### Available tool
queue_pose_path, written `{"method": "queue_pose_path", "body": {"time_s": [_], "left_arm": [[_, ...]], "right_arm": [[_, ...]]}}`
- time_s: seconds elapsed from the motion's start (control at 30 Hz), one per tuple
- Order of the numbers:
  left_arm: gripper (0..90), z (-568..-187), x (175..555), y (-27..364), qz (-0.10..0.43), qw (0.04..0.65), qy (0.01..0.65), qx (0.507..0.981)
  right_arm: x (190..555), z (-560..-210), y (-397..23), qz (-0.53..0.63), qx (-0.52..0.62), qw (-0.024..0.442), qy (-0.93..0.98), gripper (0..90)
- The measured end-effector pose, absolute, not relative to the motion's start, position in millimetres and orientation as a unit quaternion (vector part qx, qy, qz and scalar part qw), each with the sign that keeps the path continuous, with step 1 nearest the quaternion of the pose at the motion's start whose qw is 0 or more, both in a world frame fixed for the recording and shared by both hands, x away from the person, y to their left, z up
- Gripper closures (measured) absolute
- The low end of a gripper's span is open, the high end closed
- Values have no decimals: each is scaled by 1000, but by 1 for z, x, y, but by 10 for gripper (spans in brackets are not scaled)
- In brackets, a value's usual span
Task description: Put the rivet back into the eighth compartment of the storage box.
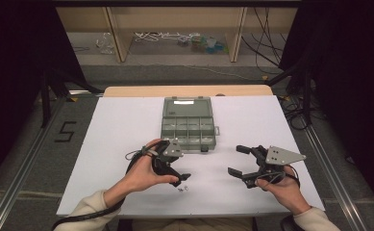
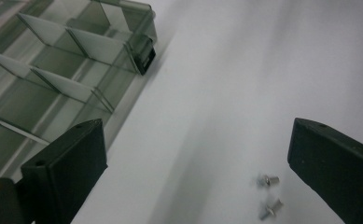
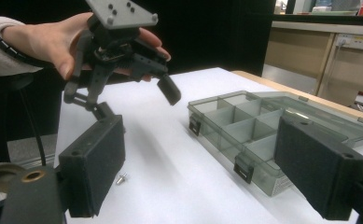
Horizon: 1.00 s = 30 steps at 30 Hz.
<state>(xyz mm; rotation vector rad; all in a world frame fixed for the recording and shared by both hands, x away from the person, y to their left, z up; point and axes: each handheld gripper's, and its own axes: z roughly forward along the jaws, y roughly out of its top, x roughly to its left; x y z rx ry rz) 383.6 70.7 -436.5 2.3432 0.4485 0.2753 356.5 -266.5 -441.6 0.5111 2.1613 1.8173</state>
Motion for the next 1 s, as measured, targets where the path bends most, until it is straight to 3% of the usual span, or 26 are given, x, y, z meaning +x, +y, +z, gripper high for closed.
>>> {"method": "queue_pose_path", "body": {"time_s": [0.57,0.87,1.0], "left_arm": [[56,-444,372,65,74,294,125,945],[113,-448,368,61,62,261,105,958],[201,-447,367,58,62,230,67,969]], "right_arm": [[357,-442,-266,628,173,137,746,175],[356,-442,-266,625,177,120,751,175],[357,-442,-266,623,173,129,752,175]]}}
